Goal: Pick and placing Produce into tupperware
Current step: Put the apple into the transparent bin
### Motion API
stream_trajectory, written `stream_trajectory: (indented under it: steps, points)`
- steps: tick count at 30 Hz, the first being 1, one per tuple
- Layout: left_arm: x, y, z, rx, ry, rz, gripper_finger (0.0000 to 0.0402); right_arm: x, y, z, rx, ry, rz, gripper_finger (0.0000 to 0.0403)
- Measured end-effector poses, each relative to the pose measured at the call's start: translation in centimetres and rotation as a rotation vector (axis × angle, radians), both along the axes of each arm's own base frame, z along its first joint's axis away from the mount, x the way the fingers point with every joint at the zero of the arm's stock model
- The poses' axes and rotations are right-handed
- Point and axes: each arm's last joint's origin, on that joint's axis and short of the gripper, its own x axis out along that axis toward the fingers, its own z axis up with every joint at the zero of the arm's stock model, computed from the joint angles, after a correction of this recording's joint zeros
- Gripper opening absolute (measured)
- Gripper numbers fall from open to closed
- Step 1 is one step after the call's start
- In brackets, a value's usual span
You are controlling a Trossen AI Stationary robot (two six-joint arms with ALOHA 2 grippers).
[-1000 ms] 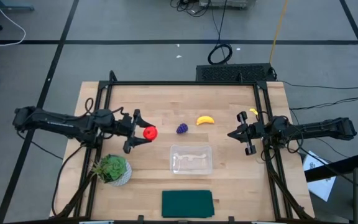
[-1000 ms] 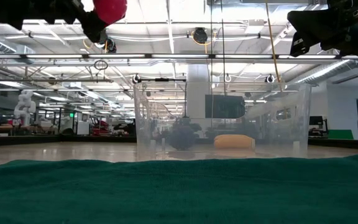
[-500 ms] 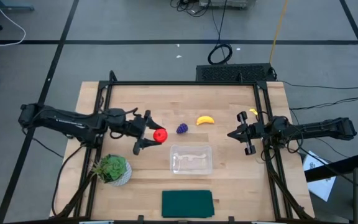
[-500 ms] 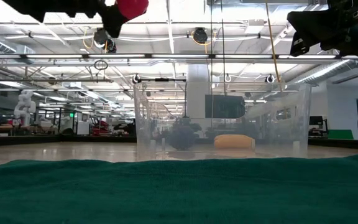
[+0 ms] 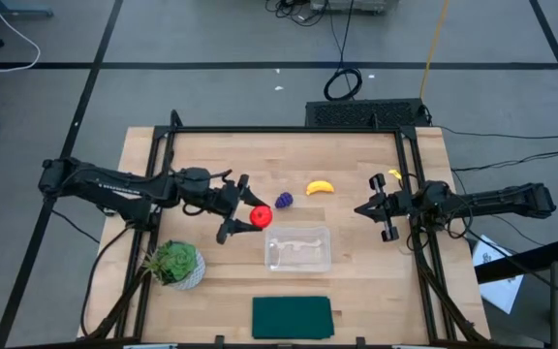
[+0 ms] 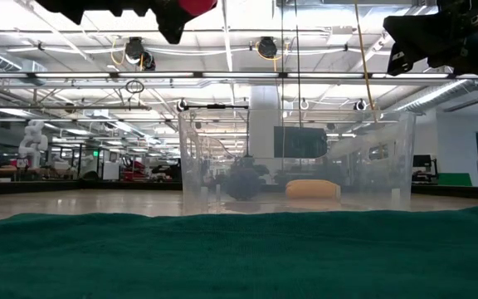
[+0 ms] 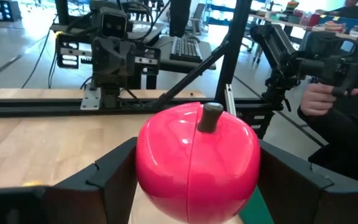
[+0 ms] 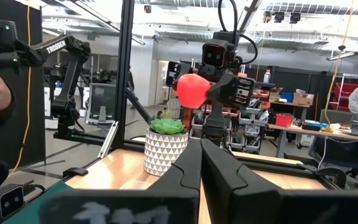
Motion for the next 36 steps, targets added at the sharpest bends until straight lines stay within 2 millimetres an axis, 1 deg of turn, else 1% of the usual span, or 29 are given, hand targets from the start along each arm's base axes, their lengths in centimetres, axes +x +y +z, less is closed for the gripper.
stream_trajectory:
  steps: [7, 17, 36]
  points:
    - [0.1, 0.0, -0.2, 0.023, 0.007, -0.003, 0.0273, 0.0, 0.0, 0.0, -0.008, -0.002, -0.002, 0.0]
    - [1.7, -0.1, -1.5, 0.05, -0.018, -0.028, 0.0273, 0.0, 0.0, 0.0, -0.008, -0.007, -0.002, 0.0]
    - [1.8, -0.2, -1.6, 0.034, -0.006, -0.03, 0.0273, 0.0, 0.0, 0.0, -0.009, -0.002, -0.003, 0.0]
